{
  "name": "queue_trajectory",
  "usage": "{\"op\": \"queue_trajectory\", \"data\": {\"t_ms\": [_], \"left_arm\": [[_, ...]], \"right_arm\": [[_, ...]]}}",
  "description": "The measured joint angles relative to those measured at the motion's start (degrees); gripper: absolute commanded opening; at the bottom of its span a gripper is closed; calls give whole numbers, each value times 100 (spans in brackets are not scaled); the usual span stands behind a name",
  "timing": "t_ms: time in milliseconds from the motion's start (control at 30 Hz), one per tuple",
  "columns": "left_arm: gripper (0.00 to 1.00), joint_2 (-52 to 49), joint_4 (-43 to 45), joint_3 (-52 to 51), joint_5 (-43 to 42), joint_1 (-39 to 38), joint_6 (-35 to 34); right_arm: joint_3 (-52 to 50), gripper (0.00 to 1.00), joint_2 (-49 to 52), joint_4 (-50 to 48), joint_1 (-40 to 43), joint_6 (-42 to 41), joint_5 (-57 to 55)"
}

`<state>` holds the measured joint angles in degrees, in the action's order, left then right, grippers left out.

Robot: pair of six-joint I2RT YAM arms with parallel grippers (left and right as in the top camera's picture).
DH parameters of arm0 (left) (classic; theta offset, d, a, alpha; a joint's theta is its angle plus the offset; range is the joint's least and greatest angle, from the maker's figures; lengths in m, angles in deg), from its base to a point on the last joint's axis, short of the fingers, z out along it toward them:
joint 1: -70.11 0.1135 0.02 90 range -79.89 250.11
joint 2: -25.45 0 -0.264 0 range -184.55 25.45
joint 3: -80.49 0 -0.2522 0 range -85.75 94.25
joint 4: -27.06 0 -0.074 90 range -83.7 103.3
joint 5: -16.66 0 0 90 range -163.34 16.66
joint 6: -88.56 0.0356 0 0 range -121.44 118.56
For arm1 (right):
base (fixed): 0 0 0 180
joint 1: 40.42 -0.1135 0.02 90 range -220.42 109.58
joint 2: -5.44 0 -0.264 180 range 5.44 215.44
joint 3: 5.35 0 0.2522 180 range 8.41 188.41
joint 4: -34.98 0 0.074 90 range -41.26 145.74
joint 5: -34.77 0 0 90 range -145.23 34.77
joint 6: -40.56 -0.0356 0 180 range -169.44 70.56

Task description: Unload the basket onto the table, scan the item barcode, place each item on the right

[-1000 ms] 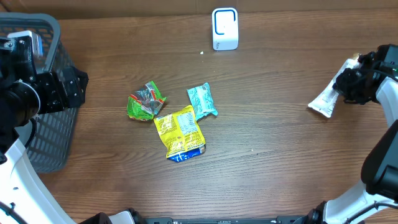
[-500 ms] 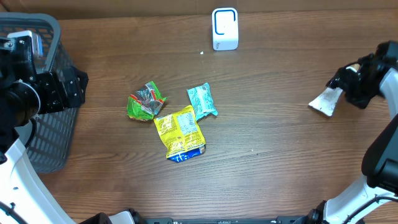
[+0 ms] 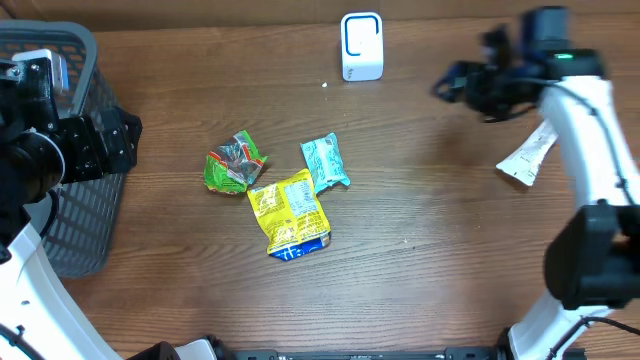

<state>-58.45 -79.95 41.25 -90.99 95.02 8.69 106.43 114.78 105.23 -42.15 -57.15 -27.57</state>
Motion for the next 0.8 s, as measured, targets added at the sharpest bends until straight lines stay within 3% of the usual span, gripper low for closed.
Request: {"op": "queue_trajectory", "data": {"t_ms": [167, 433, 600, 800], "left_arm": [[100, 0, 0, 0, 0, 0, 0], [100, 0, 0, 0, 0, 0, 0], [100, 0, -2, 0, 0, 0, 0], [100, 0, 0, 0, 0, 0, 0]], "right_arm": [[0, 64, 271, -275, -1123, -125, -28], [0, 21, 678, -850, -2334, -863, -553], [-2, 6, 1150, -1541, -2850, -1375, -1019], [-4, 4, 1696, -1606, -3185, -1989, -1659]]}}
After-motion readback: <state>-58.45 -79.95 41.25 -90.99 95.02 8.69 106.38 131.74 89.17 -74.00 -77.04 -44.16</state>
